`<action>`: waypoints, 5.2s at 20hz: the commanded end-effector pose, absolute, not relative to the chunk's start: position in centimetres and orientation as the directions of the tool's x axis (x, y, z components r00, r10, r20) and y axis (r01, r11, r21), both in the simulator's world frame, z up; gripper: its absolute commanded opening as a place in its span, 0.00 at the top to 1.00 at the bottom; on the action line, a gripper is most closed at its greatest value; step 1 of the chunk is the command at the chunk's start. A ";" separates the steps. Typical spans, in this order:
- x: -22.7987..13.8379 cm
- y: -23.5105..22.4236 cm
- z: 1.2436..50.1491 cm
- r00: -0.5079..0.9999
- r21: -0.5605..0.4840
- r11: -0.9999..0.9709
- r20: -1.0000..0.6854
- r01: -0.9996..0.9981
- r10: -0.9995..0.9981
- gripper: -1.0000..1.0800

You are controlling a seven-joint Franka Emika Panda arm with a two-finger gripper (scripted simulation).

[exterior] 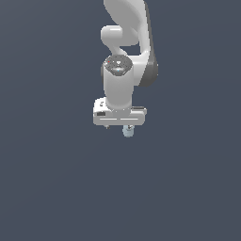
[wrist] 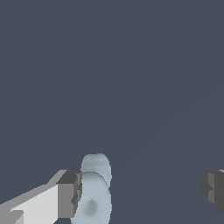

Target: Pick up the object and move it to a goal position.

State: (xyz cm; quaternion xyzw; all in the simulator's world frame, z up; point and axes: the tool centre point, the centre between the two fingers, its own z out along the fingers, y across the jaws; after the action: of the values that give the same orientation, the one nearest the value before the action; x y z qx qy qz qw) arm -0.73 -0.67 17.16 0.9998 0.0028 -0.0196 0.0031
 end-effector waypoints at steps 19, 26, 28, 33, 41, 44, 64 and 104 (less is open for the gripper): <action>-1.0 -3.0 16.7 0.999 0.012 -1.000 -0.036 0.005 0.005 0.04; -2.6 -1.2 15.4 0.999 0.009 -1.000 -0.028 0.020 0.019 0.04; -3.4 -0.5 14.9 0.999 0.008 -1.000 -0.025 0.026 0.026 0.04; -5.8 1.7 13.3 0.999 0.005 -0.999 -0.015 0.046 0.046 0.04; -8.8 3.9 11.6 0.998 0.001 -0.998 -0.003 0.068 0.068 0.04; -9.4 4.3 11.3 0.997 0.000 -0.997 -0.001 0.073 0.073 0.04; -9.8 4.5 6.6 0.997 0.000 -0.997 0.000 0.075 0.075 0.04; -10.9 -10.4 8.6 0.997 0.000 -0.997 0.001 0.075 0.075 1.00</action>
State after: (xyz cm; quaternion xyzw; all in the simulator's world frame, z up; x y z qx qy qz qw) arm -10.84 -9.52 8.45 0.9993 0.0366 0.0003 0.0001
